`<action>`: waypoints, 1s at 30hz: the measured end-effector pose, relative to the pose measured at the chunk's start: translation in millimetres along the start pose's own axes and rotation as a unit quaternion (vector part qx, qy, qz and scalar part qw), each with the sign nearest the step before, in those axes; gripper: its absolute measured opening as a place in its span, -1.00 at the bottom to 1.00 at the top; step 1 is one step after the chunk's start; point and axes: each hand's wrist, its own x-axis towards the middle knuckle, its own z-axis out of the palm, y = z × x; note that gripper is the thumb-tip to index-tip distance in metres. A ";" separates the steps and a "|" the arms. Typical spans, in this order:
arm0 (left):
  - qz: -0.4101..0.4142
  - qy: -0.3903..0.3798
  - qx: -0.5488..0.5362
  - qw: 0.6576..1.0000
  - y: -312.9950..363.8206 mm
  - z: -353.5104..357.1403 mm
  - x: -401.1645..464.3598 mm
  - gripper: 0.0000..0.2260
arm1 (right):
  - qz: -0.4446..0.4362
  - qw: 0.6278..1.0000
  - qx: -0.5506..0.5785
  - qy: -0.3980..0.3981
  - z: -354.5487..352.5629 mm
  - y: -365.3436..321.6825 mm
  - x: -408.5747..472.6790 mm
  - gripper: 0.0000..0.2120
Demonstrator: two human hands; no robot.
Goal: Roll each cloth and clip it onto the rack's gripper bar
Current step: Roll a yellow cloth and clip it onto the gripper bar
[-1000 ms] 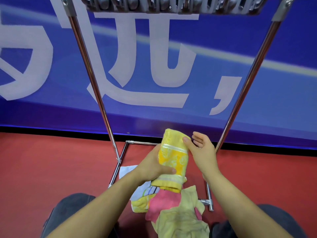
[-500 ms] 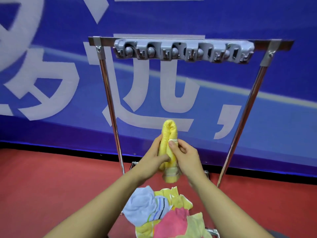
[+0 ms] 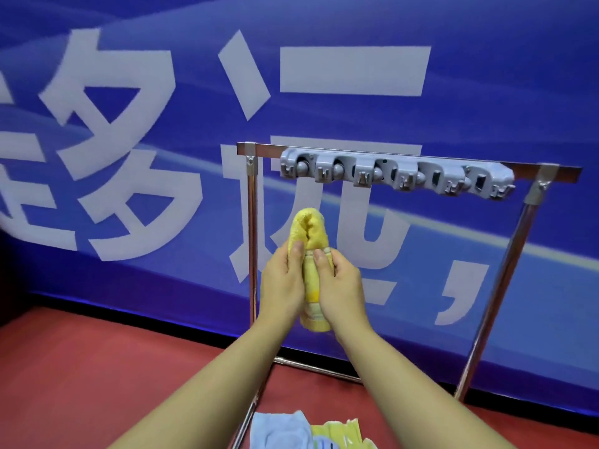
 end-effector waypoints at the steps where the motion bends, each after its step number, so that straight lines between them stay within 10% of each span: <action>1: 0.010 0.023 0.002 1.000 4.0 -5.2 6.8 -0.66 | -0.014 1.000 -0.001 0.005 4.8 -8.8 6.4 -0.71; 20: 0.097 0.123 0.177 0.972 37.7 -49.2 118.4 -0.63 | -0.136 0.977 -0.155 0.046 28.7 -68.8 107.3 -0.76; 30: -0.056 -0.064 -0.116 0.990 6.1 -32.4 103.2 -0.55 | -0.098 0.983 -0.117 -0.105 34.3 -35.2 93.3 -0.69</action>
